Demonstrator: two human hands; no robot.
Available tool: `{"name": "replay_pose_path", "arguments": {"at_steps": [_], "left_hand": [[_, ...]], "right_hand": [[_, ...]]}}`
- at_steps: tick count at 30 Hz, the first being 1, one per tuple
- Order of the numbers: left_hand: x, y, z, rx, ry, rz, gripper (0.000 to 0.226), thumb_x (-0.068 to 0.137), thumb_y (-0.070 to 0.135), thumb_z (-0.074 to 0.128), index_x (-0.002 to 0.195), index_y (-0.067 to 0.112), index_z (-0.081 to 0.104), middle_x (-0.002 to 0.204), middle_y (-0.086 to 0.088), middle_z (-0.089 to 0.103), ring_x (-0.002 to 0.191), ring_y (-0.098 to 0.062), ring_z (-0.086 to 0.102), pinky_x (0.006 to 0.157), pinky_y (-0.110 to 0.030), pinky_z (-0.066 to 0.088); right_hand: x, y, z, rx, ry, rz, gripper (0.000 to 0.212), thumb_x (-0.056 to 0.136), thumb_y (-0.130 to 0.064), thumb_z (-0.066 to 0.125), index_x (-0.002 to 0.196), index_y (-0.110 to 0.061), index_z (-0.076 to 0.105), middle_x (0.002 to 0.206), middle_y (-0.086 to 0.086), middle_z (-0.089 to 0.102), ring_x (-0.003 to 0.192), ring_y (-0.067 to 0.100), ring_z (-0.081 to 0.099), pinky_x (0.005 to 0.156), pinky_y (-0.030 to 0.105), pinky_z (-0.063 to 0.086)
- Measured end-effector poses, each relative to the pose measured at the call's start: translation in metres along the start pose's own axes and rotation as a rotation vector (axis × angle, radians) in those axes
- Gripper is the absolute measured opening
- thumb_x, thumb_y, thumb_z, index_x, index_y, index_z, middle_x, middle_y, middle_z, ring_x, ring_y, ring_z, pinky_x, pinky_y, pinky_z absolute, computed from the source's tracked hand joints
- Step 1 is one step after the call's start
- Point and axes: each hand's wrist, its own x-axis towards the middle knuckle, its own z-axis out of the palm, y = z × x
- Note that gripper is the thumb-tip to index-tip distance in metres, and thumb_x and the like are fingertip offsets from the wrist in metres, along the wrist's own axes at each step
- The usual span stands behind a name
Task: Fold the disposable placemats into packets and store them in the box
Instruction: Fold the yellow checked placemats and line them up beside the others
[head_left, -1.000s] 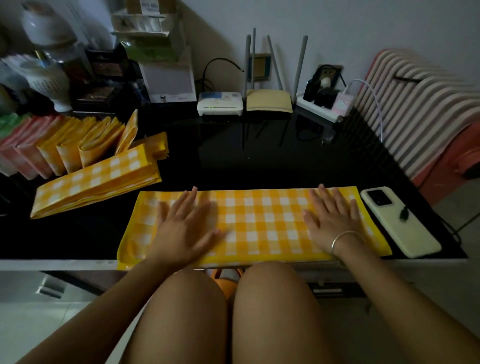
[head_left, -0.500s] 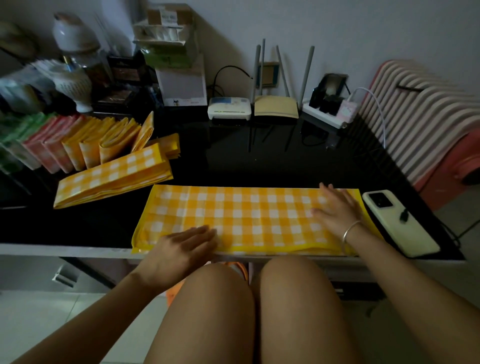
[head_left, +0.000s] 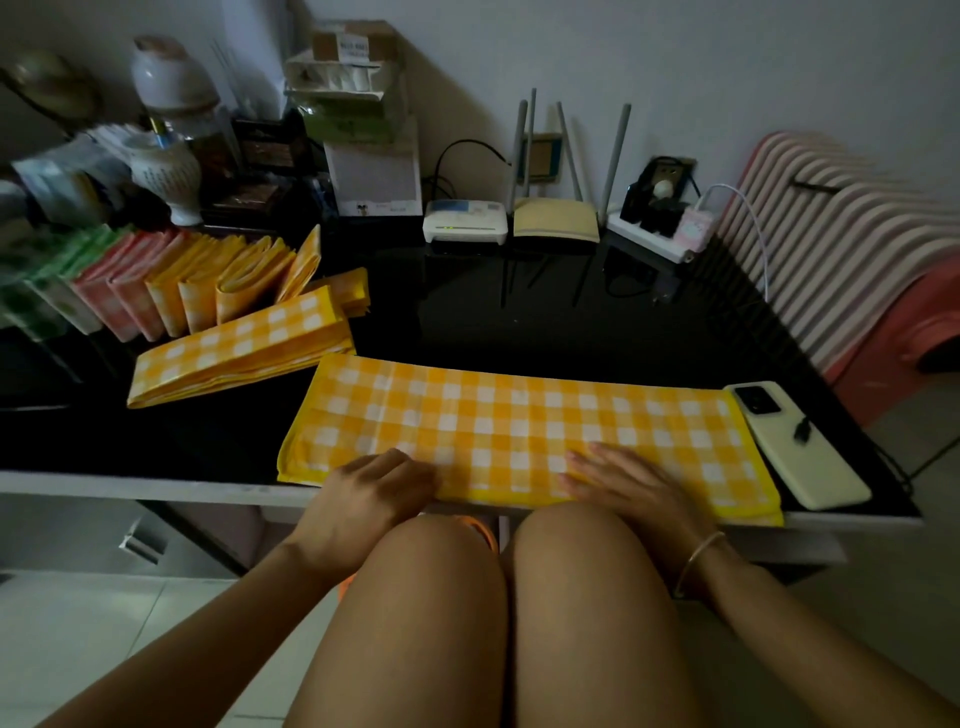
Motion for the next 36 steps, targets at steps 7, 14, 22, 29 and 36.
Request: {"name": "replay_pose_path", "arguments": {"at_steps": [7,14,22,29,36], "left_hand": [[-0.003,-0.006,0.0,-0.042,-0.057,-0.017,0.026,0.09,0.031,0.053,0.096,0.018,0.075,0.109,0.002,0.07,0.092,-0.018,0.067,0.053,-0.03,0.054],[0.021,-0.009,-0.013,-0.081,-0.089,-0.201,0.037,0.098,0.031,0.037,0.11,0.01,0.066,0.117,-0.009,0.069,0.113,-0.027,0.063,0.101,-0.045,0.047],[0.078,-0.041,-0.032,-0.069,-0.359,-0.387,0.032,0.1,0.04,0.029,0.106,0.019,0.053,0.083,-0.008,0.064,0.076,-0.032,0.062,0.059,-0.035,0.039],[0.102,-0.073,-0.011,0.036,-0.435,-0.408,0.022,0.097,0.041,0.045,0.107,0.034,0.063,0.108,0.007,0.061,0.094,-0.02,0.061,0.069,-0.033,0.049],[0.089,-0.069,0.021,-0.028,-0.2,-0.502,0.026,0.092,0.041,0.06,0.111,0.023,0.062,0.107,-0.001,0.062,0.1,-0.025,0.061,0.071,-0.033,0.043]], "right_hand": [[0.003,-0.005,-0.006,-0.025,-0.077,0.04,0.06,0.087,-0.052,0.037,0.141,-0.028,0.043,0.148,-0.002,0.043,0.137,0.022,0.038,0.107,0.042,0.033],[0.027,0.003,-0.027,0.136,-0.024,0.173,0.041,0.101,-0.033,0.028,0.136,-0.031,0.05,0.139,-0.004,0.051,0.128,0.018,0.046,0.099,0.027,0.04],[0.072,0.033,-0.071,0.2,-0.099,0.198,0.013,0.099,-0.037,0.042,0.103,-0.03,0.052,0.084,-0.01,0.065,0.08,0.017,0.059,0.07,0.033,0.045],[0.109,0.048,-0.063,0.041,-0.058,0.204,0.015,0.097,-0.039,0.046,0.104,-0.032,0.058,0.102,-0.013,0.059,0.098,0.011,0.056,0.085,0.027,0.036],[0.103,0.043,-0.011,0.105,0.176,0.317,0.011,0.089,-0.025,0.062,0.097,-0.02,0.067,0.098,0.001,0.059,0.095,0.024,0.053,0.078,0.034,0.043]]}}
